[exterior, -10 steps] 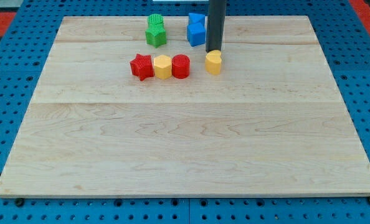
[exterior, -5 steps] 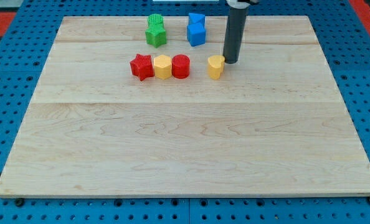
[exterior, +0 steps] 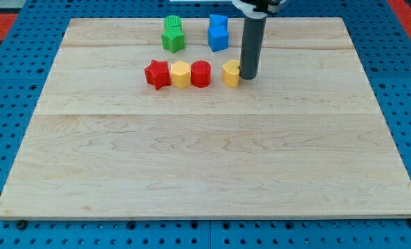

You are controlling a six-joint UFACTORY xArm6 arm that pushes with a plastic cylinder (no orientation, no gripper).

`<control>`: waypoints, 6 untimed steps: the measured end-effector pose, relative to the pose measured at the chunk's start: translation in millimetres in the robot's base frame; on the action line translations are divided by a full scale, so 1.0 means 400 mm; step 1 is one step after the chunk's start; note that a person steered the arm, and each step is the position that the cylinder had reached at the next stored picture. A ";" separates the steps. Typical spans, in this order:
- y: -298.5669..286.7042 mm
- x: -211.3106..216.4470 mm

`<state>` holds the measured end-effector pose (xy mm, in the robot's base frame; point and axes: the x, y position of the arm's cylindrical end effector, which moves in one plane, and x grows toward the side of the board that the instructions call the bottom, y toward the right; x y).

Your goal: Place the yellow heart right to the red circle

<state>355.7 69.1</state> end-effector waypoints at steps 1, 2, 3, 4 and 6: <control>-0.001 0.022; -0.077 0.015; -0.106 0.000; -0.093 0.009; -0.248 0.172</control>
